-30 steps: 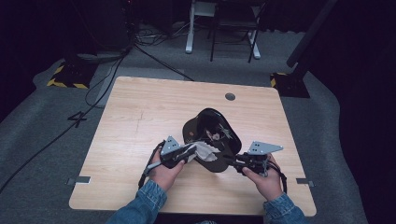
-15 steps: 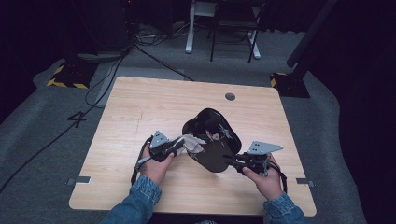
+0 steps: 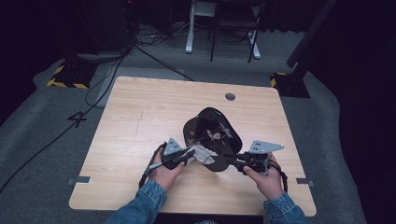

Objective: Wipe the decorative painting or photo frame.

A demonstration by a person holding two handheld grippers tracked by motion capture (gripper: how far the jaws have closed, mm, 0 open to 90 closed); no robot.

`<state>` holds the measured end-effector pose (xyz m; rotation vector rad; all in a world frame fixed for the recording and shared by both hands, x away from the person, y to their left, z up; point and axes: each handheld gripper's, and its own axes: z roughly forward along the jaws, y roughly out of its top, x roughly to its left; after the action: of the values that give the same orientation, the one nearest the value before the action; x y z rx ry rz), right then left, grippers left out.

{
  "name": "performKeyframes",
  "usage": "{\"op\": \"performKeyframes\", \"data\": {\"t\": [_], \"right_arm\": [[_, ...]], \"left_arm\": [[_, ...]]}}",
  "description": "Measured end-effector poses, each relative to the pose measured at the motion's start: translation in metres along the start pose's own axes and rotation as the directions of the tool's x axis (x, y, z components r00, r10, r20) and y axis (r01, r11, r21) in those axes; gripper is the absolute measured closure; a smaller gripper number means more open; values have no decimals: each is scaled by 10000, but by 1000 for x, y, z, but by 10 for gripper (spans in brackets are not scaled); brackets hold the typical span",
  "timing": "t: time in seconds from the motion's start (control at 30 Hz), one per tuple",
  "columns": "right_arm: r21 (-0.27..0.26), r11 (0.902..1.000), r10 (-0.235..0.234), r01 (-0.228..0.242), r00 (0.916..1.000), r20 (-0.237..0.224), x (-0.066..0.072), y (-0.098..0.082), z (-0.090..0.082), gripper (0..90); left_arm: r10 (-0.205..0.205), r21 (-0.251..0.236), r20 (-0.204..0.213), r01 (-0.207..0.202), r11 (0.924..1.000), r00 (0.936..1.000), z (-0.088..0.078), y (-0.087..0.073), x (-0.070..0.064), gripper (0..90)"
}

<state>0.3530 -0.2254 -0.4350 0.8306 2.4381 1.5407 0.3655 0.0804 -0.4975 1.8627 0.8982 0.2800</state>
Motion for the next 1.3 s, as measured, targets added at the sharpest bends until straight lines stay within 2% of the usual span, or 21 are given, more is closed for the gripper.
{"op": "performKeyframes", "data": {"t": [0.1,0.17,0.27,0.37,0.43,0.6,0.73,0.9,1.0,1.1,1.2,1.3], "right_arm": [[-1,10000,-10,10,10000,-4,0,0,0,788],[2,10000,-10,10,10000,-4,0,0,0,787],[-2,10000,-21,21,10000,-9,0,0,0,787],[-10,10000,-56,56,10000,-31,0,0,0,787],[-4,10000,-52,52,10000,-44,0,0,1,788],[-7,10000,-7,7,10000,-47,0,0,1,787],[-5,10000,7,-7,10000,-48,0,0,1,787],[-4,10000,17,-17,10000,-8,-1,0,0,788],[-3,10000,32,-32,10000,-8,-1,0,0,789],[-10,10000,39,-39,10000,-17,-2,0,0,789],[-12,10000,35,-35,10000,-18,-2,0,0,789],[-6,10000,9,-9,10000,-10,-1,0,0,789]], "left_arm": [[-76,-16,19,76,10000,10000,-1,1,2,803],[-132,-59,-139,131,9999,9998,-2,1,6,802],[-551,-218,-478,542,9983,9973,-7,1,18,803],[-770,-401,-717,743,9964,9944,-12,1,28,803],[-913,-465,-704,882,9950,9933,-13,2,30,802],[-508,-148,-632,500,9986,9967,-9,1,21,805],[-158,129,-394,164,9998,9991,-3,0,10,805],[286,508,-44,-284,9983,9996,4,-1,-5,805],[725,682,96,-730,9950,9973,7,-1,-13,804],[758,718,190,-769,9944,9969,8,-1,-15,804],[516,657,274,-533,9964,9983,7,-1,-11,799],[566,588,3,-565,9967,9984,5,0,-6,799]]}}
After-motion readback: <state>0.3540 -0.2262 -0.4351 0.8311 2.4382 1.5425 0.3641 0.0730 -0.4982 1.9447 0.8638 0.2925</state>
